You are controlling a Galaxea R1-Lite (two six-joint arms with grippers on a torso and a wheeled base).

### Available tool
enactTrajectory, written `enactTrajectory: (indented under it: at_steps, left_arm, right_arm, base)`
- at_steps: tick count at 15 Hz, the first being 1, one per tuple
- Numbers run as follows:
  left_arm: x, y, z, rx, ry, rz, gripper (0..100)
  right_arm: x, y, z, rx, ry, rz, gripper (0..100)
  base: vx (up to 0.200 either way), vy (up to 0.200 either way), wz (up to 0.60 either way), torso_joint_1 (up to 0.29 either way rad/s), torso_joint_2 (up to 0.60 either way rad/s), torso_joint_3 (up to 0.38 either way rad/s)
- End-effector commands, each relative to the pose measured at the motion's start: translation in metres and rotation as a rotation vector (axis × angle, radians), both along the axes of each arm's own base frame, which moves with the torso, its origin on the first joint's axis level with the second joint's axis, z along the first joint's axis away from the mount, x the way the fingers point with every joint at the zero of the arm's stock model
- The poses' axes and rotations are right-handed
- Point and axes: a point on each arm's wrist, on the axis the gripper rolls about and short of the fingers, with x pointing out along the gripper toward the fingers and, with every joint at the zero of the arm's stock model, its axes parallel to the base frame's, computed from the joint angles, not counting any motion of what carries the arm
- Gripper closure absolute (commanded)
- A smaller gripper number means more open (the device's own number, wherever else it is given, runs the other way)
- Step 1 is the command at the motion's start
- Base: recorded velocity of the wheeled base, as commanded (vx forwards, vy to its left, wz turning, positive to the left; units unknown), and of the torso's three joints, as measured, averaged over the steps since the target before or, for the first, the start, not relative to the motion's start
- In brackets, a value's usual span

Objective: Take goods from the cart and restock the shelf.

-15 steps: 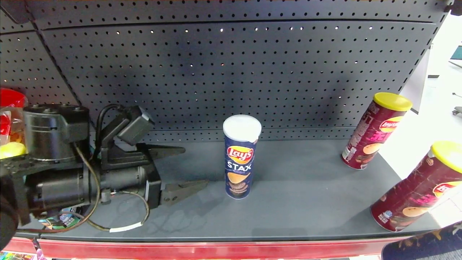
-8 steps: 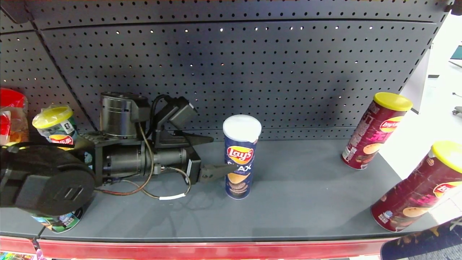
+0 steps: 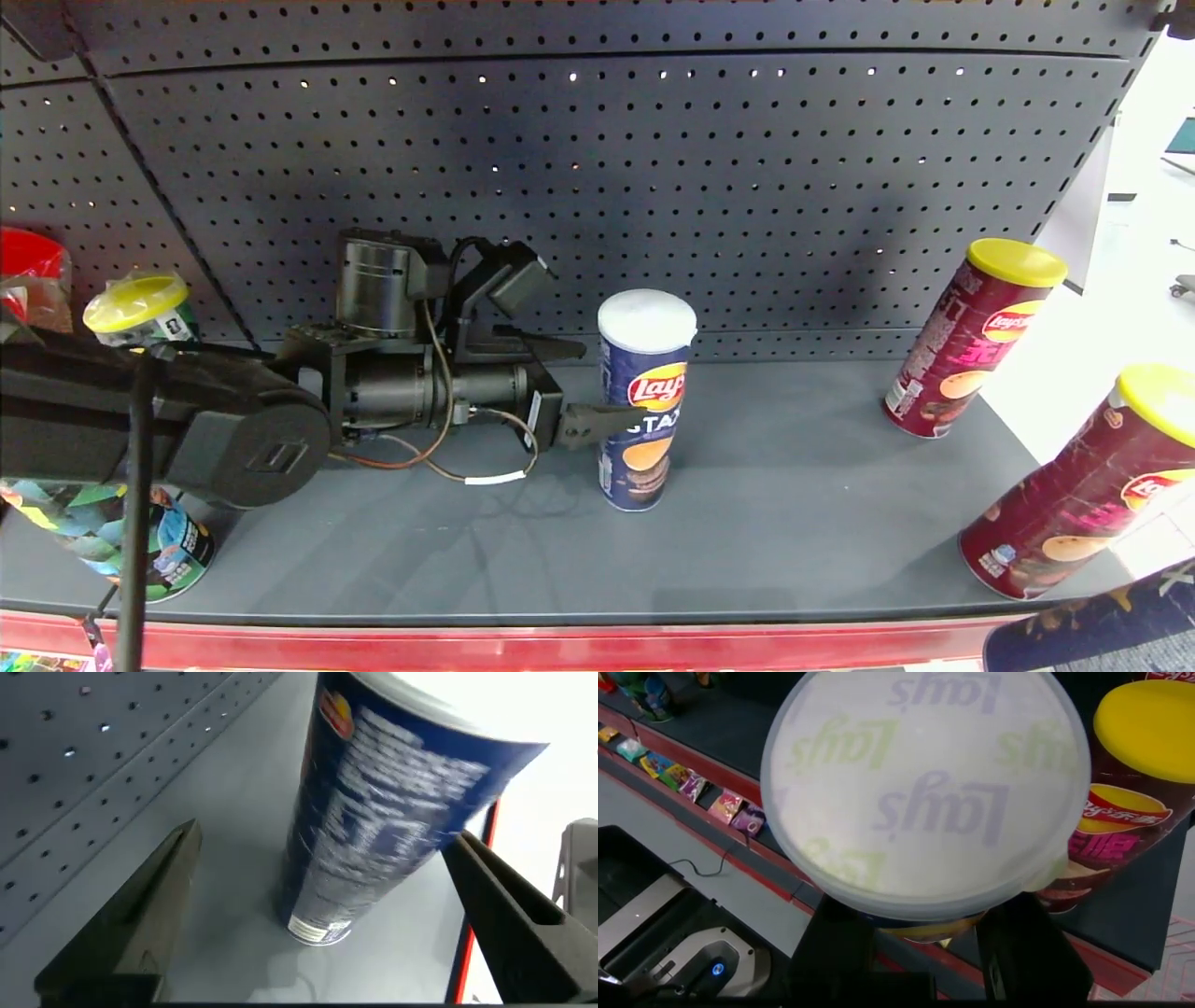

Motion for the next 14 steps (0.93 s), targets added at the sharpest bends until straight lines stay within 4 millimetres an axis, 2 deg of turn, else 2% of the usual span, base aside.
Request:
enactTrajectory:
  at_steps: [1, 4, 8, 14]
  left_arm:
    - [0.0, -0.005, -0.001, 0.001, 0.001, -0.013, 0]
    - [-0.002, -0.004, 0.0, -0.001, -0.001, -0.014, 0]
    - [-0.01, -0.013, 0.009, -0.013, -0.025, -0.037, 0]
    - [0.0, -0.025, 0.006, -0.012, -0.031, -0.04, 0]
  right_arm:
    - [0.0, 0.0, 0.0, -0.001, 0.002, 0.001, 100]
    - [0.001, 0.0, -0.001, -0.002, 0.006, -0.001, 100]
    - [0.002, 0.0, -0.001, -0.003, 0.009, -0.002, 100]
    - [0.003, 0.001, -0.002, -0.005, 0.015, -0.004, 100]
  base:
    - [0.0, 0.0, 0.0, 0.0, 0.0, 0.0]
    - [0.0, 0.0, 0.0, 0.0, 0.0, 0.0]
    - [0.0, 0.0, 0.0, 0.0, 0.0, 0.0]
    - [0.0, 0.0, 0.0, 0.0, 0.0, 0.0]
